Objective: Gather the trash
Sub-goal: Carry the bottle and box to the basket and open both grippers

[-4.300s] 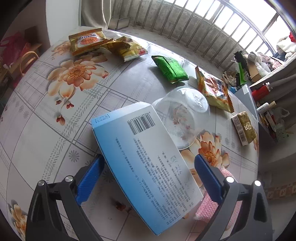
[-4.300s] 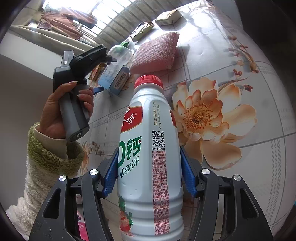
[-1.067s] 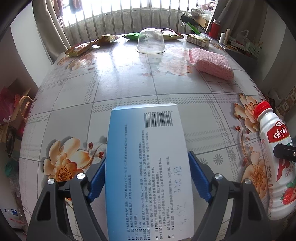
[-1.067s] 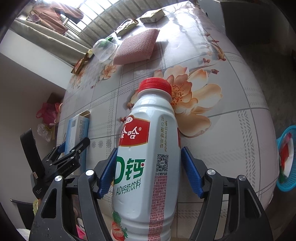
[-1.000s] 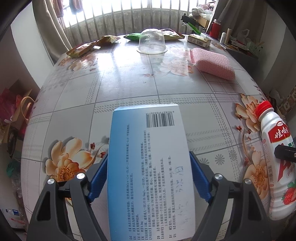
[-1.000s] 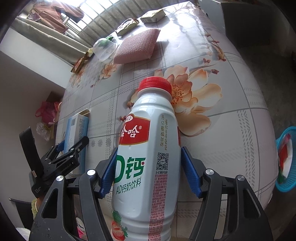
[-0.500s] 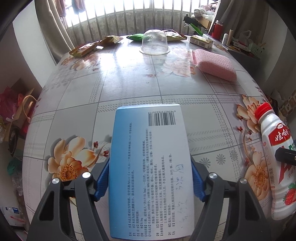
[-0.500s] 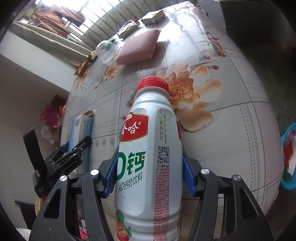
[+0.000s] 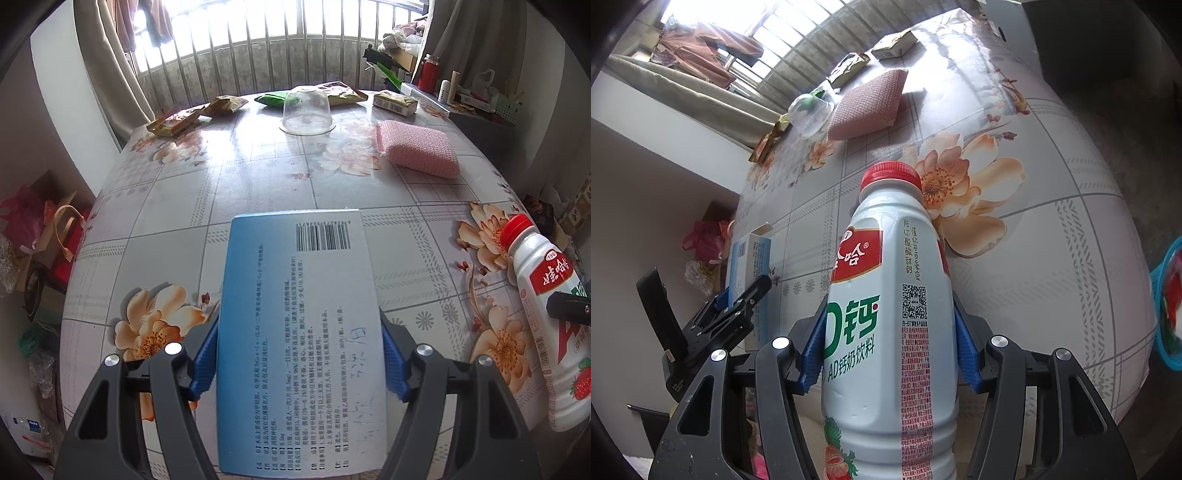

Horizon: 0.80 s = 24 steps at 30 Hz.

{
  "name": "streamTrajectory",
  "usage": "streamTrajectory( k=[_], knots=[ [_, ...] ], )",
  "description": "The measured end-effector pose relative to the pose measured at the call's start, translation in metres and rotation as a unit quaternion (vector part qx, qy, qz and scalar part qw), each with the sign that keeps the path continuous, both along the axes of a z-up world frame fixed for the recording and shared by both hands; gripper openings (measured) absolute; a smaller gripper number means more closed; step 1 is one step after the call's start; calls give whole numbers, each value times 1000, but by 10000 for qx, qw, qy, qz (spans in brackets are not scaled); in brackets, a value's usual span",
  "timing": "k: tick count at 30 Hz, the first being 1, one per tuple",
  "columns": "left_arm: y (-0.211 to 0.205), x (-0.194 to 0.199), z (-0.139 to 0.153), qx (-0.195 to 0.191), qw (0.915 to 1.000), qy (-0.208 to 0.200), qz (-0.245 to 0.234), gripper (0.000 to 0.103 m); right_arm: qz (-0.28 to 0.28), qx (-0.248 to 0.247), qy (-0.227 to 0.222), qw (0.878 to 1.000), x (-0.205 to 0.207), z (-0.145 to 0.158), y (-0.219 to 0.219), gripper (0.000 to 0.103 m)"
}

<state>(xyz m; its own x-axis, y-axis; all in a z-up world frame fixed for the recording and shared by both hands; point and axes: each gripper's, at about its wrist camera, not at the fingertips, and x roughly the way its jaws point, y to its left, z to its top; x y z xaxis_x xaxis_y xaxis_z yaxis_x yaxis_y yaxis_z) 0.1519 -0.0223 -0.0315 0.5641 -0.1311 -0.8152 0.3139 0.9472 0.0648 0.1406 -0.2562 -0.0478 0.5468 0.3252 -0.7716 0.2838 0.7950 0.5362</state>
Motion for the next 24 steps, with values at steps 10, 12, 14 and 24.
streamTrajectory(
  k=[10,12,14,24],
  knots=[
    [-21,-28,30,10,9986,-400,-335,70,-155,301,-418,9986,-32,17,-16,55],
    [-32,-36,40,-82,9976,-453,-518,70,-370,328,-603,9970,-50,25,-30,55],
    [-49,-45,52,-206,9949,-544,-820,70,-723,321,-769,9939,-75,32,-51,55],
    [-205,-96,87,-1050,9492,161,-2962,70,-3315,194,-796,9399,-276,13,-168,55]
  ],
)
